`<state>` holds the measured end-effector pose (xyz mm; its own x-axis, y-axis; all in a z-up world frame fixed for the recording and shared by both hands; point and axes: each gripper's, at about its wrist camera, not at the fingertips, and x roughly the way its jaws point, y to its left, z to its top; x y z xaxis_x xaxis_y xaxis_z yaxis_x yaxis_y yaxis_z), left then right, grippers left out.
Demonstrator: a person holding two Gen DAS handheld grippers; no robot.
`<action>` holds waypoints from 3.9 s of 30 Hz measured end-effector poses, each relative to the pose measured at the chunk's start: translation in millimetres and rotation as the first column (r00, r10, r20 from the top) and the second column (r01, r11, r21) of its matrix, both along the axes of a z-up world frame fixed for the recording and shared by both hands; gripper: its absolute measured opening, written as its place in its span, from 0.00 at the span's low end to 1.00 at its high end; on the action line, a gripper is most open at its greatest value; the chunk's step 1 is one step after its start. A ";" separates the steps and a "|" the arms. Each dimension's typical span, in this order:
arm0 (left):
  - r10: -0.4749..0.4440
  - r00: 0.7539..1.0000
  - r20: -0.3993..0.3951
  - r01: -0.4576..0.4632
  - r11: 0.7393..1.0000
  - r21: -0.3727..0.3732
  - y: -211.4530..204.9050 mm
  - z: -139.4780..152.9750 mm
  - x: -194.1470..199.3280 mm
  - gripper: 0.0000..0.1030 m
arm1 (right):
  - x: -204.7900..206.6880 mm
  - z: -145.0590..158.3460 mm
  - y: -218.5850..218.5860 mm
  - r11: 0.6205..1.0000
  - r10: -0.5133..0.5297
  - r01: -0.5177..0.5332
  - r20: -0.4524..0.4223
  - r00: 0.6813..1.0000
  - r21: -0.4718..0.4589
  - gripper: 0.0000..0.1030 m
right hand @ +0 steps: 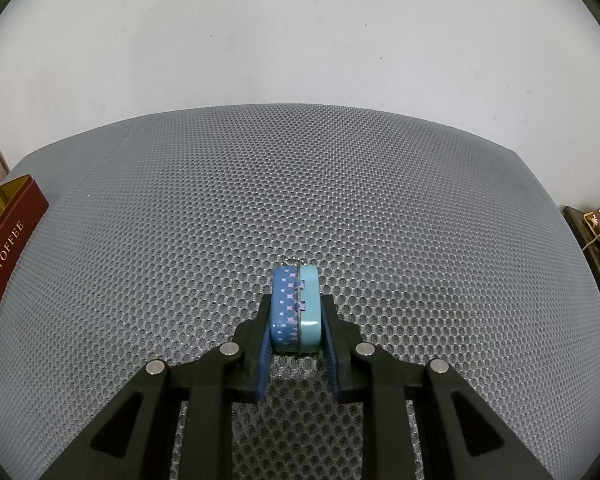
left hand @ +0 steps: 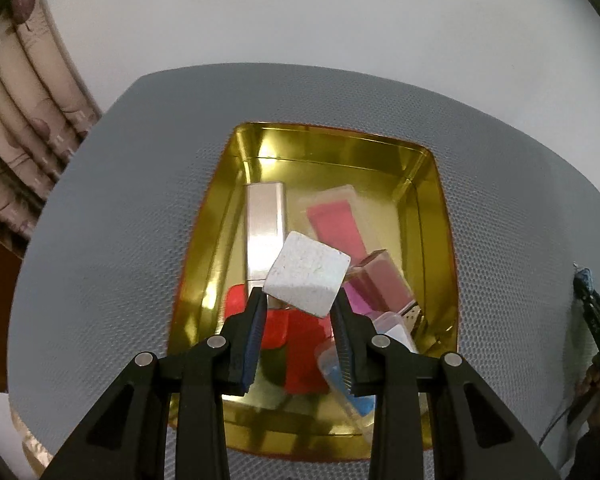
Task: Organize rigid objects
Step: 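Carry the white zigzag cube into the gold tin with the left tool, then open the left tool and lift it away from the tin, then carry the blue tin into the gold tin with the right tool and release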
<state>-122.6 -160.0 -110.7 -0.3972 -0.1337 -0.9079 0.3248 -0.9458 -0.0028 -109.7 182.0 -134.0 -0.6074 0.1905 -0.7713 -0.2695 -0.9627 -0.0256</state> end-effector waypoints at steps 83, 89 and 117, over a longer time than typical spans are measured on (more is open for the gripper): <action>0.173 0.967 -0.185 -0.215 0.946 -0.244 -6.6 17.9 89.1 0.69 | -7.3 16.1 -71.8 1.000 0.021 -0.022 0.031 0.999 0.020 0.21; 0.214 0.958 -0.189 -0.256 0.938 -0.234 -15.9 22.7 93.4 0.72 | -17.5 31.4 -114.0 0.992 0.122 -0.122 0.010 0.992 -0.011 0.21; 0.317 0.933 -0.170 -0.347 0.918 -0.192 -45.7 19.8 101.3 0.77 | -35.2 117.3 -305.0 0.846 0.521 -0.526 -0.078 0.850 -0.086 0.21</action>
